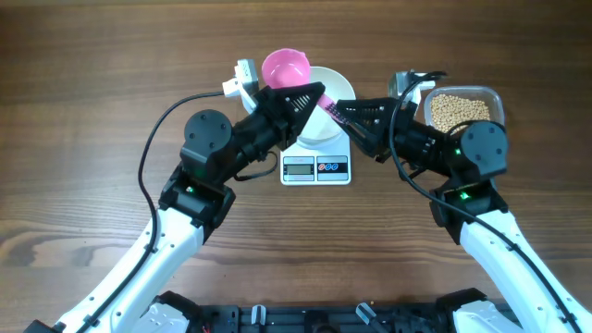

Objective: Scoop item into bowl and weigh 150g on scale
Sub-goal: 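Grasp the scoop handle with the right gripper from the left gripper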

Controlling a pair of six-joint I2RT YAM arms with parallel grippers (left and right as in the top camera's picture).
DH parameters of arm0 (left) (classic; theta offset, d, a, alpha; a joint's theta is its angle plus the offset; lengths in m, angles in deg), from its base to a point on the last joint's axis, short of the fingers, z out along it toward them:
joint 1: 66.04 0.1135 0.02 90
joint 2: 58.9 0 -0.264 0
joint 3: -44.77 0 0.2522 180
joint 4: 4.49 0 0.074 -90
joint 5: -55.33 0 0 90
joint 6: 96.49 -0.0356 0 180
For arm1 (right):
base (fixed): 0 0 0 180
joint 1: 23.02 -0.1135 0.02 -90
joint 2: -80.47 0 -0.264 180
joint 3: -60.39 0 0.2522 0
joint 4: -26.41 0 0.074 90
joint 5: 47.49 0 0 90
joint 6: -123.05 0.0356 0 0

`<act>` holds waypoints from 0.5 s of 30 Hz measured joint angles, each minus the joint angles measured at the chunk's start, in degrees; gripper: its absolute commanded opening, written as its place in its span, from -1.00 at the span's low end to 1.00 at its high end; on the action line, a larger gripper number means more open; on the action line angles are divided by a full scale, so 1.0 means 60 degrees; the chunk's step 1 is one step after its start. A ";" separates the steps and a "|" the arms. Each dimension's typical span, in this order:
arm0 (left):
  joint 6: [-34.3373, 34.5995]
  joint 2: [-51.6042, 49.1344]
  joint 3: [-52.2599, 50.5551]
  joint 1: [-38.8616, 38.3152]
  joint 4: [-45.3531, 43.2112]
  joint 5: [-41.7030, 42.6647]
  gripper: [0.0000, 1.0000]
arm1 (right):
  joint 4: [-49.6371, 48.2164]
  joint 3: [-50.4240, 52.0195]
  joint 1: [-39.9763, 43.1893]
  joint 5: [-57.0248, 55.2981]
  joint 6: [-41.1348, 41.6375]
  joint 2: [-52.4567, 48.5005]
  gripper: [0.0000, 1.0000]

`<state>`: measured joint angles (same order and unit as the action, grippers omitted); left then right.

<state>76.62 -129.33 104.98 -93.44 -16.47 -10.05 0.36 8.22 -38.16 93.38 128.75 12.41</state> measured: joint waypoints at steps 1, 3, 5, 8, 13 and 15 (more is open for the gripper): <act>0.0000 0.0000 0.0000 -0.0018 0.0000 -0.0069 -0.92 | 0.0120 0.0000 0.0000 -0.0004 -0.0066 0.0000 -0.34; -0.0004 0.0000 0.0000 -0.0087 0.0040 -0.0178 -0.92 | 0.0251 0.0000 0.0000 -0.0004 -0.0175 0.0000 -0.34; -0.0004 0.0000 0.0004 -0.0208 0.0401 -0.0390 -0.92 | 0.0273 0.0000 0.0000 0.0000 -0.0219 0.0000 -0.33; -0.0004 -0.0004 0.0000 -0.0350 0.0754 -0.0641 -0.92 | 0.0284 0.0000 0.0000 0.0000 -0.0255 0.0000 -0.33; -0.0004 -0.0004 0.0000 -0.0393 0.0758 -0.0780 -0.92 | 0.0288 0.0000 0.0000 0.0004 -0.0328 0.0000 -0.35; -0.0004 -0.0004 0.0000 -0.0393 0.0758 -0.0783 -0.92 | 0.0331 0.0000 0.0000 0.0004 -0.0331 0.0000 -0.35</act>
<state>76.59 -129.35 104.98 -95.80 -11.92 -14.75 2.34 8.22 -38.16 93.40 126.76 12.41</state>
